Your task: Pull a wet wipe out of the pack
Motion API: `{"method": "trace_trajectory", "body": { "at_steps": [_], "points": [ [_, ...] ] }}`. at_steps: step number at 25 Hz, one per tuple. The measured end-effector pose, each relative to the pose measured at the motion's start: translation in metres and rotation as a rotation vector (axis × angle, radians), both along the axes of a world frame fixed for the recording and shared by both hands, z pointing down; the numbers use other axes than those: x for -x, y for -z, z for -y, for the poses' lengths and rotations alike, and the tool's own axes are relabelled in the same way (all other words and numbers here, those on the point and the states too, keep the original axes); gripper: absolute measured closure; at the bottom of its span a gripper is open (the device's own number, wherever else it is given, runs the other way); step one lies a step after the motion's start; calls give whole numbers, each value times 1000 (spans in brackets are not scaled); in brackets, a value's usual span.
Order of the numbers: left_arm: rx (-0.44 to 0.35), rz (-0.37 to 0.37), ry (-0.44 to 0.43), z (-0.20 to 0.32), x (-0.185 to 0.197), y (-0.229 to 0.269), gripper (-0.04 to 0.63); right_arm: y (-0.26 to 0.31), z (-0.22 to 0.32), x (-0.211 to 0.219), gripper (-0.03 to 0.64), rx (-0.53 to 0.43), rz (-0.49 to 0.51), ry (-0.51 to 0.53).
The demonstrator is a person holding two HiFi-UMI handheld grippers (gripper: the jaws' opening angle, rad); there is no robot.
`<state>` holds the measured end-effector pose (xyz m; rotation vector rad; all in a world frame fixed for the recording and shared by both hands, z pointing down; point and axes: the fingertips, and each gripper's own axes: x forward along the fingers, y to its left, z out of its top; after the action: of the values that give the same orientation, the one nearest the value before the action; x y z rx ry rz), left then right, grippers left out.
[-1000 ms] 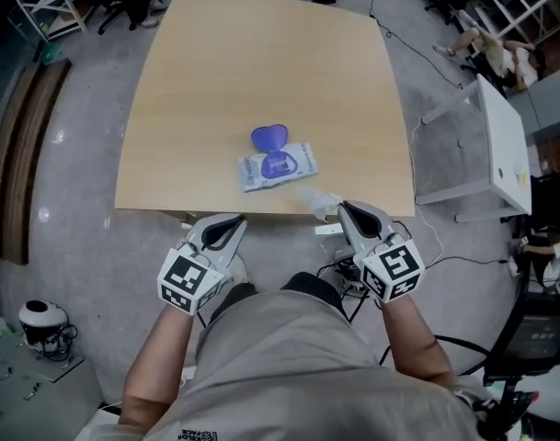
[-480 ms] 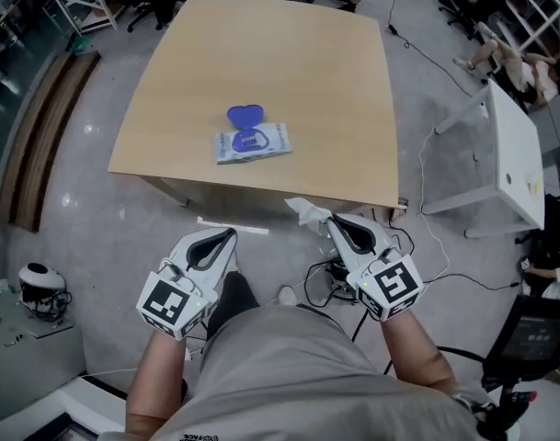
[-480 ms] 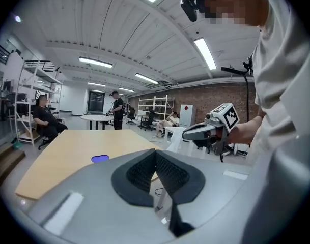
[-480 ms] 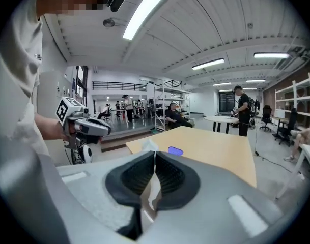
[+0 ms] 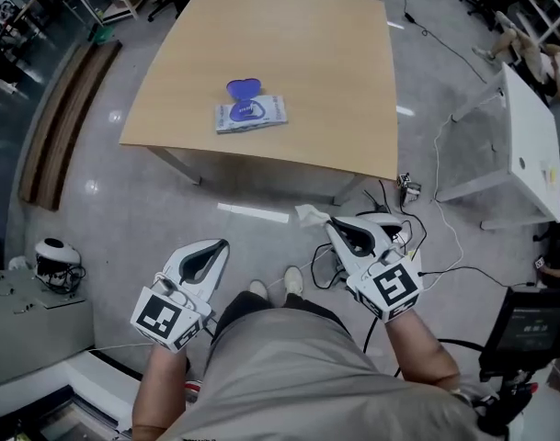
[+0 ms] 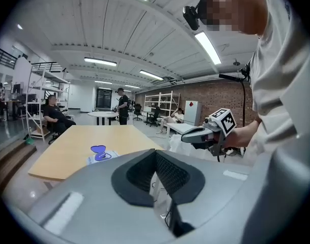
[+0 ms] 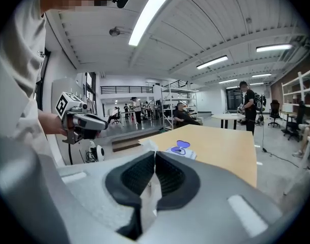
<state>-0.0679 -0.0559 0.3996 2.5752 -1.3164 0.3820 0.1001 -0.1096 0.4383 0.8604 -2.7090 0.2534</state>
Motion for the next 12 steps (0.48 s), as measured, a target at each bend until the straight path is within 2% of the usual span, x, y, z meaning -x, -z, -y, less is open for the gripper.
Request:
{"method": "trace_trajectory", "body": {
  "at_steps": [4,12],
  "points": [
    [-2,-4,-32,-12,-15,0,591,3,-11,-3,607,-4,2,3],
    [-60,-53,-69,-75,-16,19,591,26,-87,9,607,-43,-28,4]
  ]
}}
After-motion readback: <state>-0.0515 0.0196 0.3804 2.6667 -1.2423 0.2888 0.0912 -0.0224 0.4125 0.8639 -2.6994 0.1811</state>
